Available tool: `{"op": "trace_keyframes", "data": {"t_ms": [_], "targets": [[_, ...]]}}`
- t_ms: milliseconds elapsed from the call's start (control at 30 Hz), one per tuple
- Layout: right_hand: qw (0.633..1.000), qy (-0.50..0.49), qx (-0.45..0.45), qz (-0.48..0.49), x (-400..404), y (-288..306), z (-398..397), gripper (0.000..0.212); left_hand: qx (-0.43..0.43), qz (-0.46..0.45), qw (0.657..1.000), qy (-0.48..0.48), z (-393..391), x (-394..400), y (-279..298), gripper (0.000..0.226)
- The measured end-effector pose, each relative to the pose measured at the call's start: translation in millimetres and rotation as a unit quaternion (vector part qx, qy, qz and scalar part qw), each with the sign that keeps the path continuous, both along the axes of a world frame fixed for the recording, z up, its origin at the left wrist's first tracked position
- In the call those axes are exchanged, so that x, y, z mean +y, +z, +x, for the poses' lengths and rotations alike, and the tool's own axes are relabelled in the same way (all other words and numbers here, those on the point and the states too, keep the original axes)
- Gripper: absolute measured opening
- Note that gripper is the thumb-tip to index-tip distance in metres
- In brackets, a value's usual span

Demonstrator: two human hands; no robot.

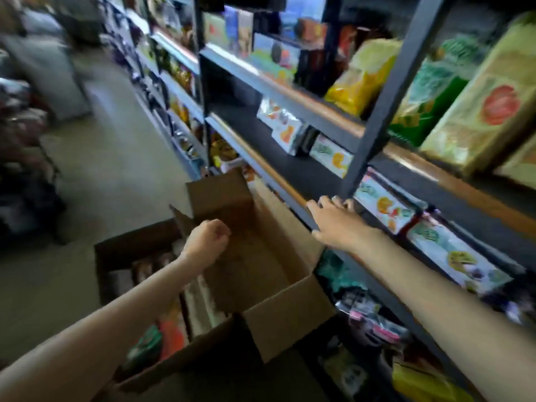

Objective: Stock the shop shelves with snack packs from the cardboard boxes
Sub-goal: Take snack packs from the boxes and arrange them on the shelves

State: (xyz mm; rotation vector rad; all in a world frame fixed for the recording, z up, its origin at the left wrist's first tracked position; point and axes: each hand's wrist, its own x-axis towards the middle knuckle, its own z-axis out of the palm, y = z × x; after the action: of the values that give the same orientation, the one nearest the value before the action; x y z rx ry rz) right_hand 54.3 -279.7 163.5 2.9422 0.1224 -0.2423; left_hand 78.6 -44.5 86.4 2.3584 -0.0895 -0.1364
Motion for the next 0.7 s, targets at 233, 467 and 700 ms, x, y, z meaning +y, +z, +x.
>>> {"op": "trace_keyframes", "data": {"t_ms": [233,467,700], "targets": [[0.962,0.230,0.103,0.101,164,-101,84,0.048,0.138,0.070,0.967,0.201,-14,167,-90,0.020],[0.918,0.217,0.263,0.202,324,-239,138,0.046,0.246,0.061,0.927,0.276,-7,238,-171,0.009],[0.877,-0.020,0.428,0.218,376,-394,78,0.097,0.271,0.057,0.911,0.306,-10,261,-229,0.014]]}}
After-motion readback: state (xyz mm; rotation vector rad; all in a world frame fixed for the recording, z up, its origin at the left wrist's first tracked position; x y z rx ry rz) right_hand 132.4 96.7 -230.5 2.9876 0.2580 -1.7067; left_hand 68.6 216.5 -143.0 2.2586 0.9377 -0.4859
